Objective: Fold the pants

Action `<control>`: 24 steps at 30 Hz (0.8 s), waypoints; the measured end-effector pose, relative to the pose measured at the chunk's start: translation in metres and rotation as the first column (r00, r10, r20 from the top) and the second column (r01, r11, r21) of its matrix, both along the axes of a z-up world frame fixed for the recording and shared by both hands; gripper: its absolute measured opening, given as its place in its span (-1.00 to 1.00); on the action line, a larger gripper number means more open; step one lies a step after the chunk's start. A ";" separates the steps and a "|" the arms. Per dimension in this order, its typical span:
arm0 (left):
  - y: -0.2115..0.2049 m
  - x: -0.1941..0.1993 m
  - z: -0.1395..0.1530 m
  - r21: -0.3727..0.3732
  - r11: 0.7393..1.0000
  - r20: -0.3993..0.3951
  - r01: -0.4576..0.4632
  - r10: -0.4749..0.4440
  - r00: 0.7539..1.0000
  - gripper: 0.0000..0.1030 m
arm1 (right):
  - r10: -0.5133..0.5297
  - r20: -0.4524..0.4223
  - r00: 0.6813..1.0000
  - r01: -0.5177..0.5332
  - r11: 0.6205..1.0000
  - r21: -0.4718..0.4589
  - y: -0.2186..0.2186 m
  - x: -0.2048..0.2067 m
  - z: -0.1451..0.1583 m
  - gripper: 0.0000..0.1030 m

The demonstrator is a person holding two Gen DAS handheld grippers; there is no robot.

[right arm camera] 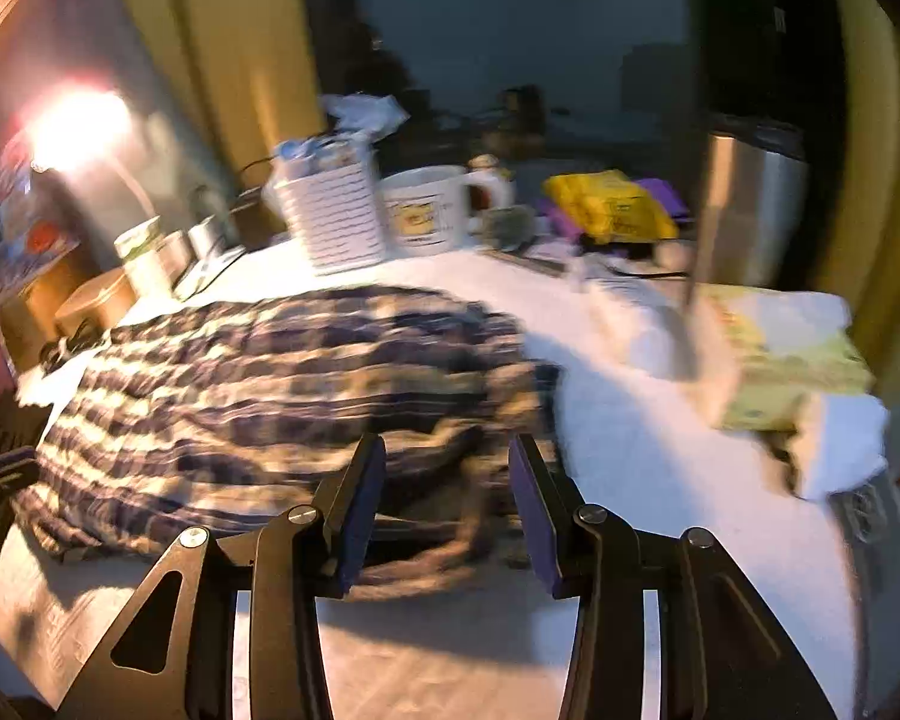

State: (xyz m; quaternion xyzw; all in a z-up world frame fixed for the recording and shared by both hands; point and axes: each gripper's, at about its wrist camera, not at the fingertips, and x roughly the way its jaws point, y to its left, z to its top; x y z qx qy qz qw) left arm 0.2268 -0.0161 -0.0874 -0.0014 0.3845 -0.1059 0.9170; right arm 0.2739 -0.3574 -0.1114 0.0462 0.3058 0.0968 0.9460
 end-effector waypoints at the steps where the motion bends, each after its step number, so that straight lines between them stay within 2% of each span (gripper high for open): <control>1: -0.003 0.001 -0.005 0.008 1.000 -0.016 0.003 -0.003 1.000 -0.31 | 0.016 -0.005 1.000 -0.016 1.000 -0.001 0.004 0.002 -0.002 -0.13; 4: -0.004 0.005 -0.024 0.021 1.000 -0.090 -0.001 0.003 0.996 -0.31 | 0.037 -0.042 0.998 -0.039 0.999 -0.025 0.019 0.012 -0.012 -0.13; 9: 0.001 -0.009 -0.027 0.025 1.000 -0.074 0.000 0.002 0.997 -0.31 | 0.055 -0.160 0.986 -0.064 0.996 -0.054 0.025 0.022 -0.037 -0.13; 14: 0.004 -0.026 -0.026 0.044 0.999 -0.078 0.020 -0.017 0.997 -0.29 | 0.075 -0.165 0.983 -0.102 0.981 -0.165 0.036 0.014 -0.039 -0.13; 16: 0.008 -0.027 -0.024 0.038 0.999 -0.098 0.027 -0.024 0.995 -0.29 | 0.084 -0.172 0.982 -0.115 0.978 -0.175 0.035 0.011 -0.040 -0.13; 18: 0.014 -0.027 -0.020 0.004 1.000 -0.110 0.023 -0.023 0.994 -0.29 | 0.090 -0.184 0.979 -0.122 0.978 -0.170 0.031 0.008 -0.038 -0.13; 20: 0.023 -0.024 -0.011 0.000 1.000 -0.093 0.003 -0.003 0.996 -0.28 | 0.097 -0.187 0.978 -0.121 0.985 -0.123 0.025 0.003 -0.032 -0.12; 22: 0.031 -0.019 -0.003 0.009 1.000 -0.065 -0.016 0.017 0.998 -0.29 | 0.103 -0.151 0.983 -0.117 0.989 -0.086 0.020 -0.002 -0.021 -0.12; 24: 0.041 -0.005 0.005 0.019 0.999 -0.043 -0.035 0.036 0.998 -0.28 | 0.091 -0.103 0.990 -0.101 0.991 -0.091 0.019 -0.002 -0.008 -0.12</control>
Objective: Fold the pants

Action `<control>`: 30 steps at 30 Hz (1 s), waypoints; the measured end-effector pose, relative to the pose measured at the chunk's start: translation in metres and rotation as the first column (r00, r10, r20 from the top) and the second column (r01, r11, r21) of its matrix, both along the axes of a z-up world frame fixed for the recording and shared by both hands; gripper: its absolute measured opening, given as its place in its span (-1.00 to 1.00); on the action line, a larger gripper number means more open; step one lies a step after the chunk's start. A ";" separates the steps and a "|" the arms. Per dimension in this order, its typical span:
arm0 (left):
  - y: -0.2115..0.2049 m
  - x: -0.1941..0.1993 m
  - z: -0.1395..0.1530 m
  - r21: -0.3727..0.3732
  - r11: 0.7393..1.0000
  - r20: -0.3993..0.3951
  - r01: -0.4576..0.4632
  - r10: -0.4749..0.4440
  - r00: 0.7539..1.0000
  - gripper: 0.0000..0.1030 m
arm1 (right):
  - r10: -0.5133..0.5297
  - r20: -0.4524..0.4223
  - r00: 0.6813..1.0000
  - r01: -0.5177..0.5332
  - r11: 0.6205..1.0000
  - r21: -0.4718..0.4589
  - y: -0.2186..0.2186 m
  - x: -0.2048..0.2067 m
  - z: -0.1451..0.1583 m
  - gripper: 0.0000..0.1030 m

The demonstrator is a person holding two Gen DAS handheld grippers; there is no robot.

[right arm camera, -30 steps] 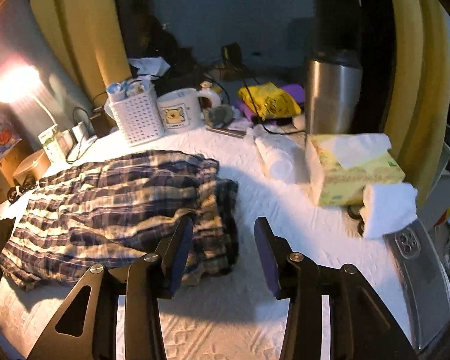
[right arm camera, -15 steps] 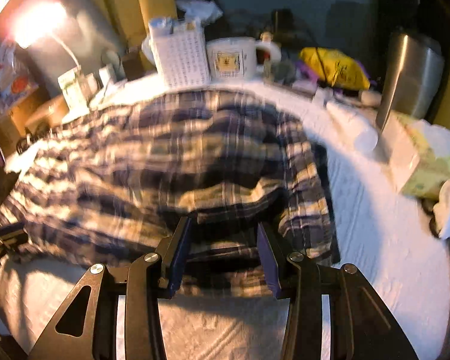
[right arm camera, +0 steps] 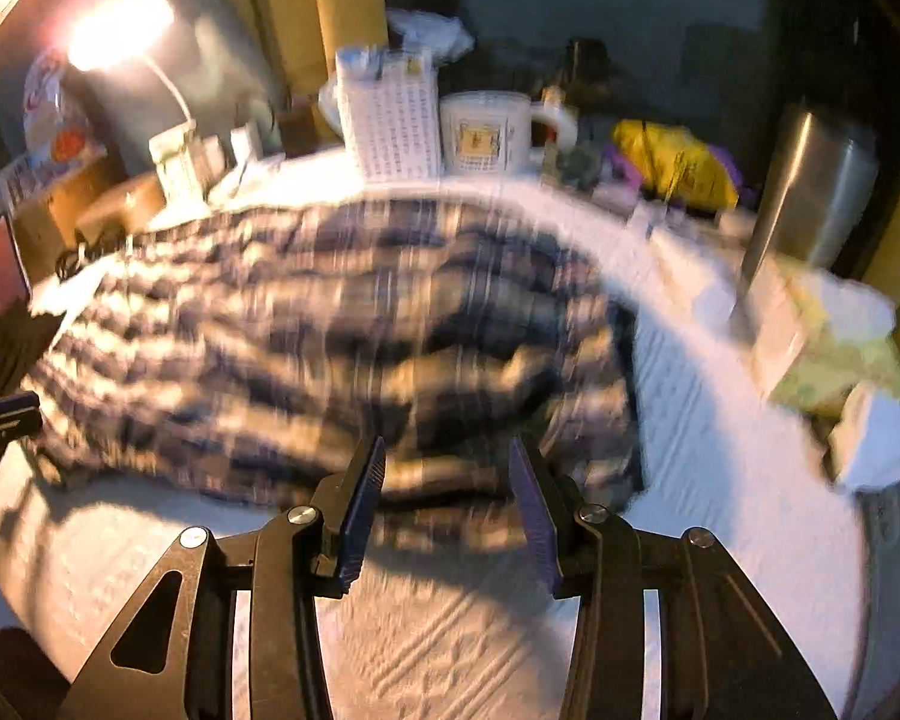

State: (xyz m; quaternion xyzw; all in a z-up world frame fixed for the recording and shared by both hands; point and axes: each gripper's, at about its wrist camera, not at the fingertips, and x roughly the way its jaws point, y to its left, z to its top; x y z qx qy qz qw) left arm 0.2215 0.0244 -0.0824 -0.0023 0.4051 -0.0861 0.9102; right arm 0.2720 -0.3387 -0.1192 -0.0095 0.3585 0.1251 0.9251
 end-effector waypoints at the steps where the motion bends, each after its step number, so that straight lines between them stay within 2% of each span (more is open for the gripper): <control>1: 0.004 0.010 0.004 0.011 1.000 0.008 -0.012 0.011 1.000 -0.28 | -0.009 0.026 1.000 0.009 1.000 0.004 0.000 0.003 0.007 -0.12; 7: 0.008 0.056 0.016 0.037 0.999 0.061 0.007 -0.009 0.998 -0.29 | -0.023 0.068 0.997 0.022 1.000 0.006 0.011 0.038 0.019 -0.12; 11: 0.007 0.088 0.018 0.061 0.998 0.071 0.035 -0.039 0.997 -0.28 | -0.013 0.043 0.999 0.014 1.000 -0.006 0.023 0.069 0.013 -0.13; 14: 0.008 0.113 0.012 0.078 0.996 0.051 0.049 -0.053 0.997 -0.28 | -0.014 0.009 1.000 0.014 1.000 -0.025 0.030 0.091 0.003 -0.13; 18: 0.018 0.148 -0.010 0.087 0.996 -0.022 0.019 -0.017 1.000 -0.28 | -0.038 -0.060 0.997 0.035 0.998 -0.056 0.035 0.117 -0.017 -0.13; 20: 0.023 0.156 -0.018 0.085 0.996 -0.030 0.005 -0.002 1.000 -0.29 | -0.042 -0.066 0.997 0.038 0.997 -0.065 0.037 0.123 -0.022 -0.13; 25: 0.026 0.163 -0.019 0.119 0.993 0.005 -0.011 0.010 1.000 -0.28 | -0.046 -0.051 0.998 0.043 0.997 -0.062 0.039 0.133 -0.023 -0.13; 30: 0.033 0.167 -0.012 0.106 0.993 -0.013 -0.048 0.050 0.999 -0.28 | -0.060 -0.051 0.997 0.057 0.996 -0.062 0.041 0.140 -0.021 -0.13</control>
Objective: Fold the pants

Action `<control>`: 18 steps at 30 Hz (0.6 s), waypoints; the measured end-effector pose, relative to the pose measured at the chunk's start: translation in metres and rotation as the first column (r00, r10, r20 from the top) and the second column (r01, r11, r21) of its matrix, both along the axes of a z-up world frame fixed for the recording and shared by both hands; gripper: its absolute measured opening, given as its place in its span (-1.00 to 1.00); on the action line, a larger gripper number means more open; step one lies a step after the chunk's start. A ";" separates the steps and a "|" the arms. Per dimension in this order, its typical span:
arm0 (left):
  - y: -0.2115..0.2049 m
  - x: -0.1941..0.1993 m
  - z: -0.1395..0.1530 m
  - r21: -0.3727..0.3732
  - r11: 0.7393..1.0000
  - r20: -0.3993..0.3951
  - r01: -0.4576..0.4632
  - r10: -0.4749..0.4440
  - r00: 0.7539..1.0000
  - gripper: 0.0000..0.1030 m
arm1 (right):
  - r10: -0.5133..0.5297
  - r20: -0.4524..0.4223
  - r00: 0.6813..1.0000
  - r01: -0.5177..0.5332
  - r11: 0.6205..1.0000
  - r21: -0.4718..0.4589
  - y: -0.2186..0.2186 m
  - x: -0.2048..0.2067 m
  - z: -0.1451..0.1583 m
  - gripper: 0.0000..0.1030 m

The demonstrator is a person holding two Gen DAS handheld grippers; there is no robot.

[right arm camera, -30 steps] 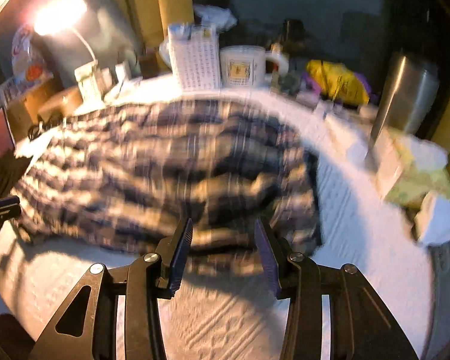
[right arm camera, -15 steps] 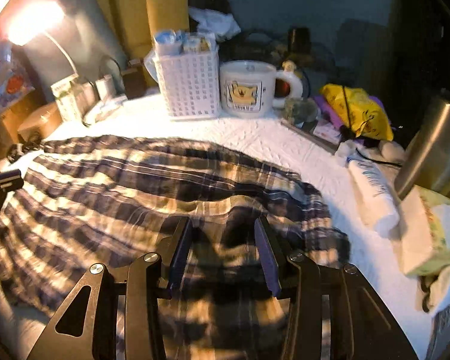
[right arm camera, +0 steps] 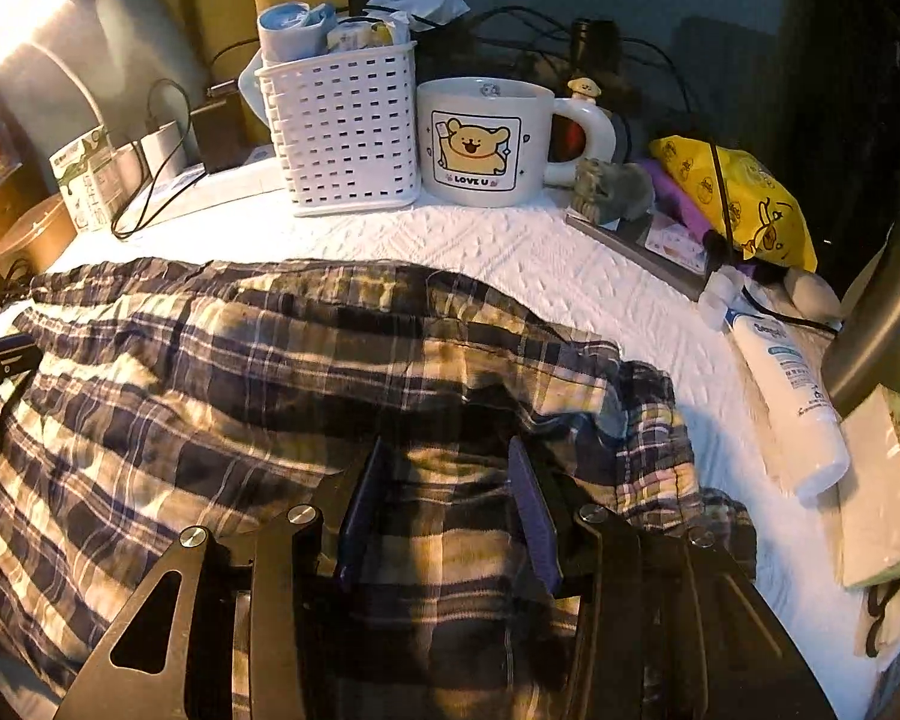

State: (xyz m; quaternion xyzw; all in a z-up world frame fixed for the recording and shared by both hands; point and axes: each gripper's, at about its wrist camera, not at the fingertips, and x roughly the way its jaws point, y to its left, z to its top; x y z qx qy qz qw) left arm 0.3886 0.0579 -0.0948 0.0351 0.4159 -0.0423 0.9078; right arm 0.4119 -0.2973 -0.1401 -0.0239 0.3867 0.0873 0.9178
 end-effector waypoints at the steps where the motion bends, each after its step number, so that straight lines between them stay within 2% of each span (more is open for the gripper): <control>1: 0.002 -0.003 0.003 -0.006 1.000 0.004 -0.010 0.010 1.000 -0.28 | -0.008 -0.002 1.000 0.008 1.000 0.007 -0.001 0.000 0.001 -0.13; 7: 0.005 -0.043 0.023 -0.031 0.999 0.060 -0.017 0.019 0.998 -0.28 | -0.053 0.040 0.998 0.051 0.998 0.043 -0.014 -0.023 0.017 -0.11; 8: 0.004 -0.049 0.025 -0.031 0.999 0.064 -0.017 0.019 0.998 -0.28 | -0.061 0.047 0.997 0.058 0.997 0.045 -0.019 -0.030 0.020 -0.08; 10: 0.003 -0.060 0.028 -0.038 0.999 0.073 -0.019 0.022 0.997 -0.28 | -0.072 0.056 0.996 0.070 0.996 0.047 -0.026 -0.041 0.025 0.17; 11: 0.003 -0.068 0.029 -0.043 0.999 0.078 -0.020 0.024 0.997 -0.28 | -0.077 0.062 0.995 0.074 0.996 0.048 -0.030 -0.046 0.027 0.20; 18: -0.001 -0.101 0.032 -0.073 0.997 0.103 -0.034 0.041 0.994 -0.28 | -0.116 0.078 0.990 0.112 0.992 0.057 -0.052 -0.087 0.034 0.21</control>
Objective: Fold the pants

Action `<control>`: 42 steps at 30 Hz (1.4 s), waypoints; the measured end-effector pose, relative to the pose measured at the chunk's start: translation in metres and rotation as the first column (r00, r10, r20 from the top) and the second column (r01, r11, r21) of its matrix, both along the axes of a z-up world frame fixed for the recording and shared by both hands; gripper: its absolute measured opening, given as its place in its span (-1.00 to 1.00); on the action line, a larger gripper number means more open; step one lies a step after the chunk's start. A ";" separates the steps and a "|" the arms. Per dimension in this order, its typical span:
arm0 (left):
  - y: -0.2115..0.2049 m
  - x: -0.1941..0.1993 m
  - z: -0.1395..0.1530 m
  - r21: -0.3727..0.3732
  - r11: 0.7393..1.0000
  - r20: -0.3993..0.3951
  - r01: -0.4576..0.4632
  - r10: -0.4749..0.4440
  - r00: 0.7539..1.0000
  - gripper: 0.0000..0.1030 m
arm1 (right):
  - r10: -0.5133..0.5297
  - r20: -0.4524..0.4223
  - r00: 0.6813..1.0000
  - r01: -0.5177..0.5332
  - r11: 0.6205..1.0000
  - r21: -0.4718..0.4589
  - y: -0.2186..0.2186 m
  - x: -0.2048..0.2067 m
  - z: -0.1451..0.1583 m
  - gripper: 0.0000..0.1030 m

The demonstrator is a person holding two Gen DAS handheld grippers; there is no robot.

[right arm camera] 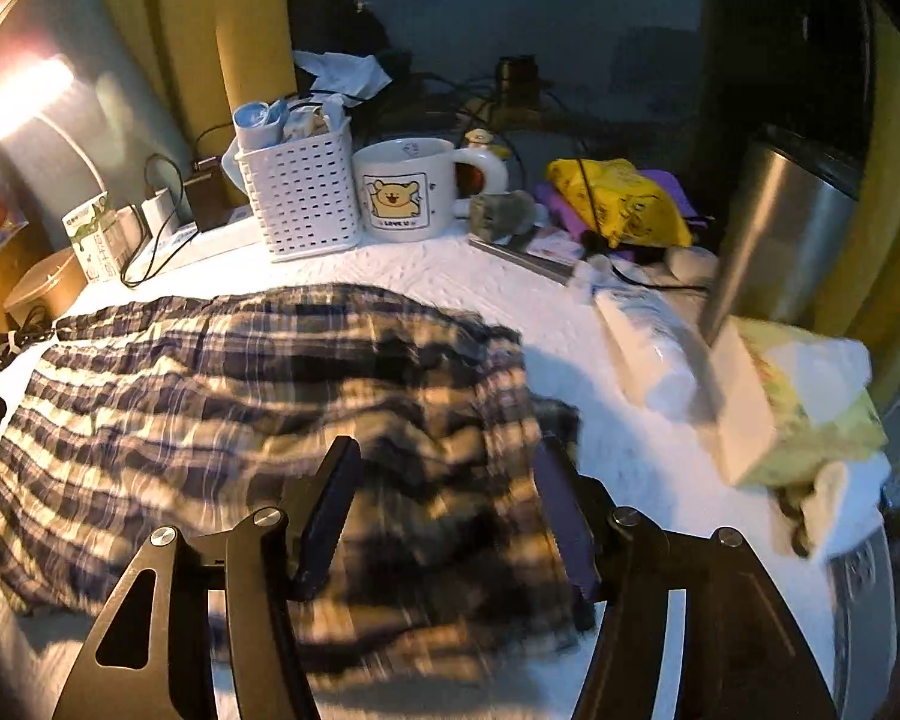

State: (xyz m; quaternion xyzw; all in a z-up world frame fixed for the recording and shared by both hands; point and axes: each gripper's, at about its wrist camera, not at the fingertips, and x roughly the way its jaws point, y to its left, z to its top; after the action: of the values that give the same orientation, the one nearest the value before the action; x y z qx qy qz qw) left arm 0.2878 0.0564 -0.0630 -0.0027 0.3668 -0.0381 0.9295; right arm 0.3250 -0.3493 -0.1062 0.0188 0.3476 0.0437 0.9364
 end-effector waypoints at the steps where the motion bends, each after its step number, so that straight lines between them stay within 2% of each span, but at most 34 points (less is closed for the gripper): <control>1: -0.001 -0.003 -0.001 -0.001 1.000 -0.001 -0.001 0.001 1.000 -0.28 | -0.005 0.001 1.000 0.005 1.000 0.003 -0.003 -0.007 0.000 0.21; 10: -0.007 -0.038 -0.005 0.000 1.000 0.002 -0.005 0.005 1.000 -0.28 | -0.022 -0.036 0.999 0.024 0.998 0.051 -0.013 -0.047 -0.016 0.21; 17: 0.005 -0.057 -0.007 0.000 0.999 0.001 -0.049 0.049 0.999 -0.28 | 0.006 -0.091 0.996 0.001 0.996 0.087 -0.009 -0.061 -0.037 0.22; 18: 0.008 -0.058 -0.008 0.000 0.998 -0.004 -0.060 0.060 0.998 -0.28 | 0.012 -0.096 0.995 -0.002 0.995 0.098 -0.007 -0.061 -0.038 0.28; 19: 0.010 -0.059 -0.010 -0.001 0.998 -0.009 -0.070 0.070 0.997 -0.28 | 0.023 -0.106 0.994 -0.011 0.993 0.121 -0.006 -0.060 -0.041 0.45; 21: 0.013 -0.061 -0.012 -0.001 0.997 -0.016 -0.083 0.083 0.996 -0.28 | 0.048 -0.121 0.992 -0.028 0.986 0.167 -0.004 -0.058 -0.044 0.63; 26: 0.015 -0.063 -0.015 0.002 0.995 -0.023 -0.098 0.098 0.995 -0.28 | 0.070 -0.110 0.991 -0.044 0.974 0.223 0.004 -0.046 -0.047 0.67; 30: 0.018 -0.063 -0.014 0.008 0.993 -0.025 -0.118 0.118 0.993 -0.28 | 0.037 -0.085 0.996 -0.005 0.937 0.350 -0.009 -0.031 -0.047 0.69; 32: 0.019 -0.062 -0.013 0.011 0.991 -0.025 -0.130 0.130 0.991 -0.28 | -0.013 -0.081 0.997 0.049 0.885 0.462 -0.022 -0.023 -0.048 0.69; 34: 0.018 -0.062 -0.013 0.015 0.990 -0.026 -0.139 0.140 0.990 -0.28 | -0.041 -0.074 0.996 0.073 0.850 0.521 -0.028 -0.016 -0.050 0.69; 35: 0.017 -0.062 -0.013 0.017 0.989 -0.027 -0.144 0.144 0.989 -0.28 | -0.052 -0.065 0.997 0.079 0.842 0.533 -0.030 -0.012 -0.050 0.65; 36: 0.016 -0.062 -0.012 0.019 0.989 -0.028 -0.146 0.146 0.989 -0.28 | -0.060 -0.061 0.996 0.083 0.846 0.527 -0.030 -0.009 -0.049 0.28; 37: 0.015 -0.062 -0.012 0.022 0.989 -0.028 -0.147 0.147 0.989 -0.28 | -0.059 -0.076 0.995 0.090 0.852 0.516 -0.028 -0.003 -0.052 -0.19; 39: 0.012 -0.062 -0.011 0.030 0.989 -0.028 -0.148 0.149 0.988 -0.28 | -0.045 -0.085 0.995 0.084 0.841 0.535 -0.031 0.002 -0.056 -0.50; 42: 0.007 -0.060 -0.009 0.036 0.988 -0.031 -0.152 0.153 0.988 -0.28 | -0.025 -0.065 0.998 0.057 0.832 0.552 -0.036 0.001 -0.054 -0.71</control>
State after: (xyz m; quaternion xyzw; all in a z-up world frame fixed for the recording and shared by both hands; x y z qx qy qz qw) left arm 0.2276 0.0639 -0.0721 -0.0160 0.3816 0.0393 0.9233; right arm 0.3262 -0.3856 -0.1602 0.2971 0.3452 0.1215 0.8819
